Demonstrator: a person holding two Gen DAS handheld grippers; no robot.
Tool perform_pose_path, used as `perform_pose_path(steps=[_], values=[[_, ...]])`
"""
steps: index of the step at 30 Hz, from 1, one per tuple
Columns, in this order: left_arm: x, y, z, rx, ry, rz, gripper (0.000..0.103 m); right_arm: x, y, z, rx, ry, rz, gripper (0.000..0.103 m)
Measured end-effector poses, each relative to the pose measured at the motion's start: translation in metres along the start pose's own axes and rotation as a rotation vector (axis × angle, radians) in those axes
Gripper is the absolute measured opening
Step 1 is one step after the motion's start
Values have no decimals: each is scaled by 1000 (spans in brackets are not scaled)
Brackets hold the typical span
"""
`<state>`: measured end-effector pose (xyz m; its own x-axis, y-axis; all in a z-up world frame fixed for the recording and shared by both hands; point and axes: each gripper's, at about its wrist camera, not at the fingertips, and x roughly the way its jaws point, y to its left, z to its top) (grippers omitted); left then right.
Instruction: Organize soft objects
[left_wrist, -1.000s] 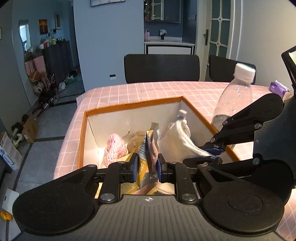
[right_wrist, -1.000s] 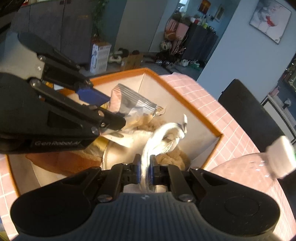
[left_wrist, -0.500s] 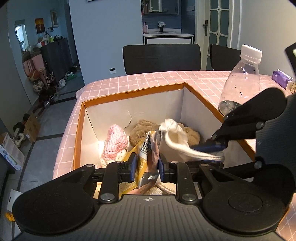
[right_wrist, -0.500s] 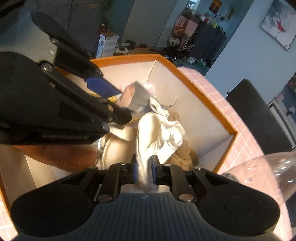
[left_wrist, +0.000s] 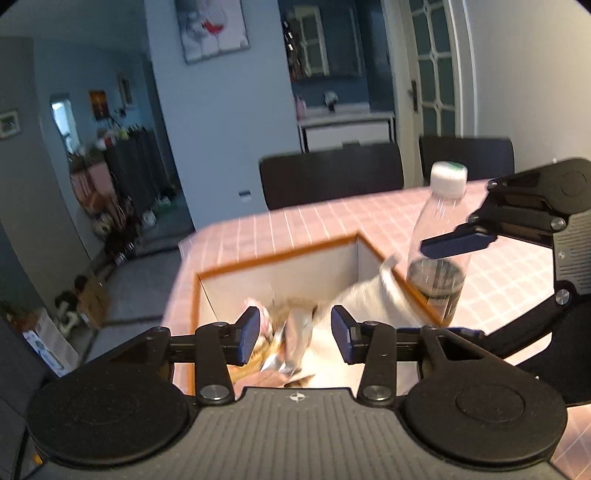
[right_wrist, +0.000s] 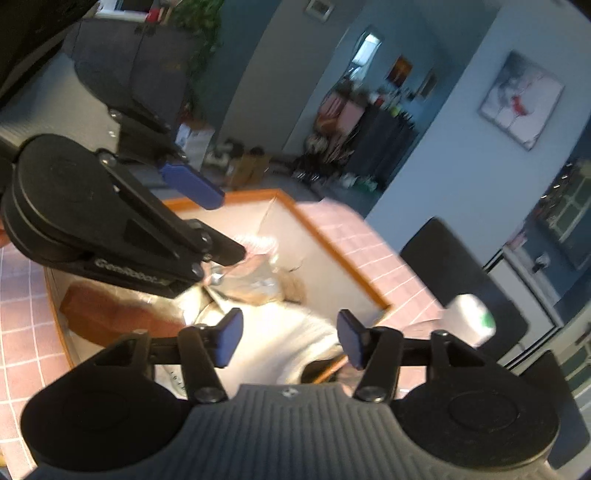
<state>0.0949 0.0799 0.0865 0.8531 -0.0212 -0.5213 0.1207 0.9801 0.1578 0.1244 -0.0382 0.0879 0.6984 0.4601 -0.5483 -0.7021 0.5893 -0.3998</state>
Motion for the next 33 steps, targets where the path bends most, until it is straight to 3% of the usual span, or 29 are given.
perform_pose_path(steps=[3, 6, 13, 17, 19, 22, 26, 29, 33], values=[[-19, -7, 6, -11, -64, 18, 52, -22, -6, -2, 35, -37, -37, 63], [-35, -16, 11, -7, -121, 28, 52, -46, -10, -7, 68, -78, -69, 74], [-69, -43, 13, -4, -247, 42, 53, -98, -13, -29, 172, -148, -125, 75], [-84, -63, 3, 11, -329, 96, 53, -132, -11, -44, 272, -187, -168, 78], [-90, -72, -4, 2, -361, 127, 54, -146, -10, -52, 312, -213, -179, 88], [-97, -85, -17, 10, -398, 170, 54, -164, -3, -67, 341, -250, -197, 90], [-112, -101, -35, 26, -420, 195, 70, -187, 7, -90, 409, -295, -209, 94], [-119, -102, -46, -36, -430, 193, 73, -200, 14, -103, 466, -314, -226, 95], [-122, -109, -62, -70, -441, 294, 80, -205, 22, -119, 575, -309, -267, 97]])
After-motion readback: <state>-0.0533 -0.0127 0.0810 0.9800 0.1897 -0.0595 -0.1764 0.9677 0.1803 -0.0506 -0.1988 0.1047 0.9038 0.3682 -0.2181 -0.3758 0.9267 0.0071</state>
